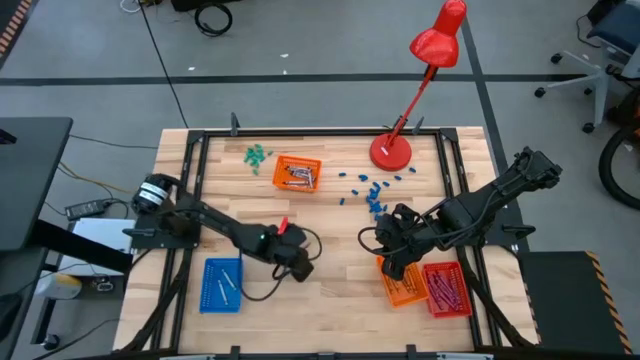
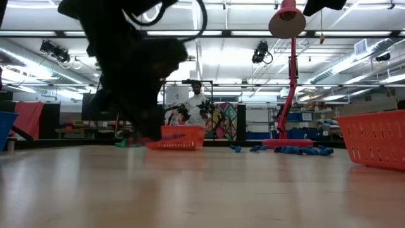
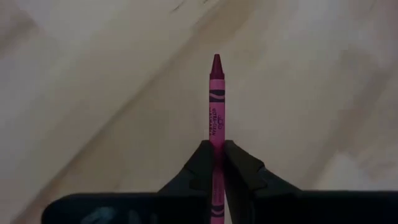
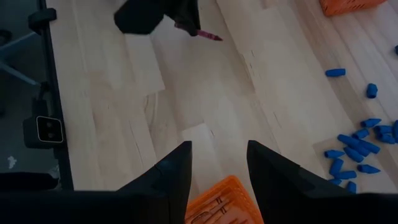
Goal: Sort crayons
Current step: Put the red crayon into the red bin
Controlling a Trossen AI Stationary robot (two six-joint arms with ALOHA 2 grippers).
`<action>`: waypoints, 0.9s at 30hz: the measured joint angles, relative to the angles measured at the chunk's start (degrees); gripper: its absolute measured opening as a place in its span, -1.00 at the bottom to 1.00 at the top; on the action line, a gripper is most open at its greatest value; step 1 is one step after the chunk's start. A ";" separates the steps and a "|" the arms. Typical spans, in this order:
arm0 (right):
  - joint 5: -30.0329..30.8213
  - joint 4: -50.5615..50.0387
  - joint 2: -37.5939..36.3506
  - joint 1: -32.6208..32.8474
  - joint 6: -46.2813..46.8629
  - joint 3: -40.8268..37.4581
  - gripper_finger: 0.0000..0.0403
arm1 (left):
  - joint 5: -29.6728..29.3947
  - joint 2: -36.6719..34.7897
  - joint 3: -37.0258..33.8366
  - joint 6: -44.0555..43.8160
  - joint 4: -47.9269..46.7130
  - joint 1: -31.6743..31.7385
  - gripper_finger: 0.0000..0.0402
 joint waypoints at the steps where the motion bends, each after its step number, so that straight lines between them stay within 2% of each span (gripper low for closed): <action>1: 0.00 -0.01 0.00 0.00 0.01 0.00 -0.22 | 0.01 -0.63 0.02 0.24 0.48 0.39 -0.87; 5: 1.74 0.97 0.00 0.00 0.37 -1.09 -0.22 | -0.57 -2.87 0.02 1.72 4.95 1.39 -0.87; 14: 14.21 9.31 -0.06 0.11 6.35 -3.32 -0.22 | -2.75 -4.10 0.17 5.51 27.95 3.65 -0.87; 21: 22.55 10.33 -2.18 0.91 10.28 -3.32 -0.22 | -5.11 -4.10 0.22 12.89 45.08 4.78 -0.86; 27: 27.11 11.41 -5.53 1.69 11.89 -3.32 -0.22 | -5.54 -4.10 0.24 19.08 55.31 5.82 -0.86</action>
